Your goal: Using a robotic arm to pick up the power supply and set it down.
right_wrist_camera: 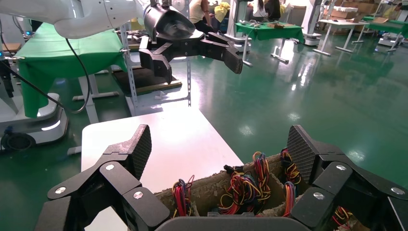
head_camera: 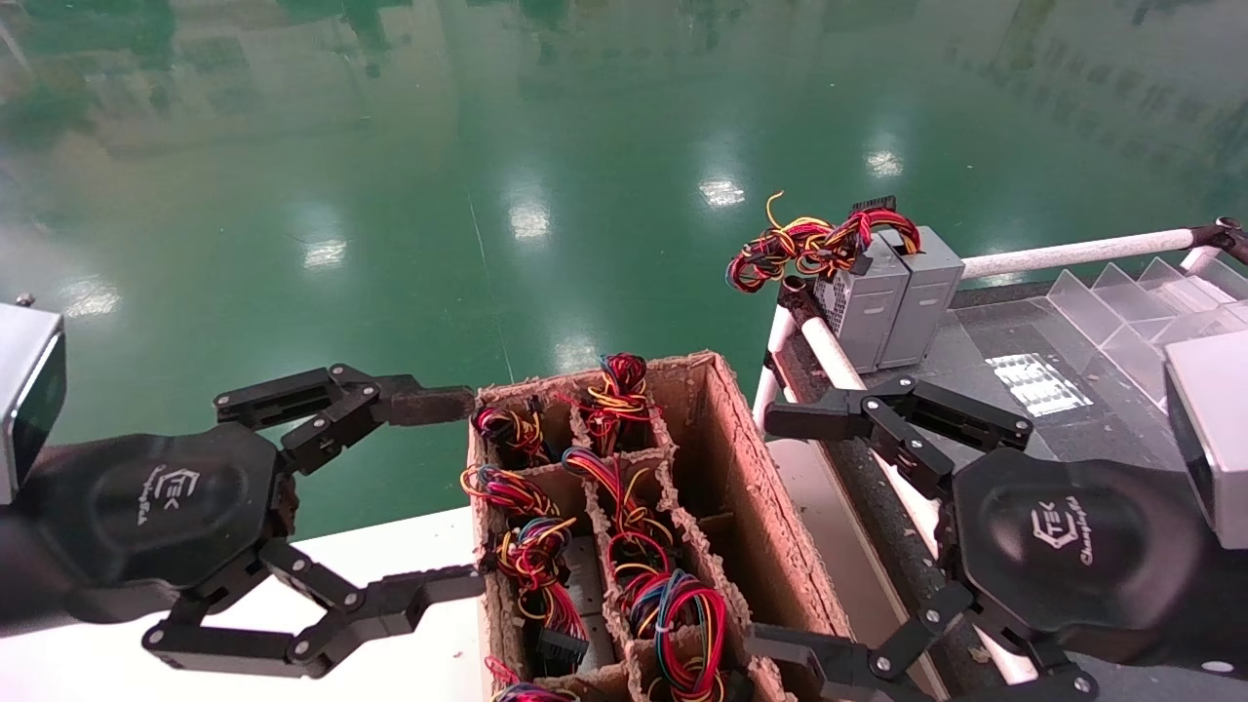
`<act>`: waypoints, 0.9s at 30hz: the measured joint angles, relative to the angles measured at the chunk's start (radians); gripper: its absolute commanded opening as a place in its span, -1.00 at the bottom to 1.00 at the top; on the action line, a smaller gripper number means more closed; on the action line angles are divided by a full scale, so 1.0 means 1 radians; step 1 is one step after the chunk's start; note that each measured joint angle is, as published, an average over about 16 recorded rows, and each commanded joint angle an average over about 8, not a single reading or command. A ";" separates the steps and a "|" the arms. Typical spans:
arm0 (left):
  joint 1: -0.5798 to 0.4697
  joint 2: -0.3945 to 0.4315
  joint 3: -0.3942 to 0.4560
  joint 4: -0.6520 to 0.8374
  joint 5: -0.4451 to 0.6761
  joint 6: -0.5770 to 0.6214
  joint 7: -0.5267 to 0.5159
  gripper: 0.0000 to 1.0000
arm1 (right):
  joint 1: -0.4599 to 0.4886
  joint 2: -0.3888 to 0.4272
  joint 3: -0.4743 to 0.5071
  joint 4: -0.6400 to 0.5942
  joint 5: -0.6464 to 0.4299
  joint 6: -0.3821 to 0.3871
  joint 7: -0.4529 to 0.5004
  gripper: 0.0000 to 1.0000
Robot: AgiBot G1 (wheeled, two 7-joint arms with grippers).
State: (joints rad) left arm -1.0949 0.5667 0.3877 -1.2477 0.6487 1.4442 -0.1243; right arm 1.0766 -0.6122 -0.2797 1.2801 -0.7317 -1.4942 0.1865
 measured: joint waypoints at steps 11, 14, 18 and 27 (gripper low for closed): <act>0.000 0.000 0.000 0.000 0.000 0.000 0.000 -1.00 | 0.000 0.000 0.000 0.000 0.000 0.000 0.000 1.00; 0.000 0.000 0.000 0.000 0.000 0.000 0.000 -1.00 | 0.000 0.000 0.000 0.000 0.000 0.000 0.000 1.00; 0.000 0.000 0.000 0.000 0.000 0.000 0.000 -1.00 | 0.000 0.000 0.000 0.000 0.000 0.000 0.000 1.00; 0.000 0.000 0.000 0.000 0.000 0.000 0.000 -1.00 | 0.000 0.000 0.000 0.000 0.000 0.000 0.000 1.00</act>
State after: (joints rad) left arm -1.0949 0.5667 0.3877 -1.2477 0.6487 1.4442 -0.1243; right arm 1.0766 -0.6122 -0.2797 1.2801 -0.7317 -1.4942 0.1865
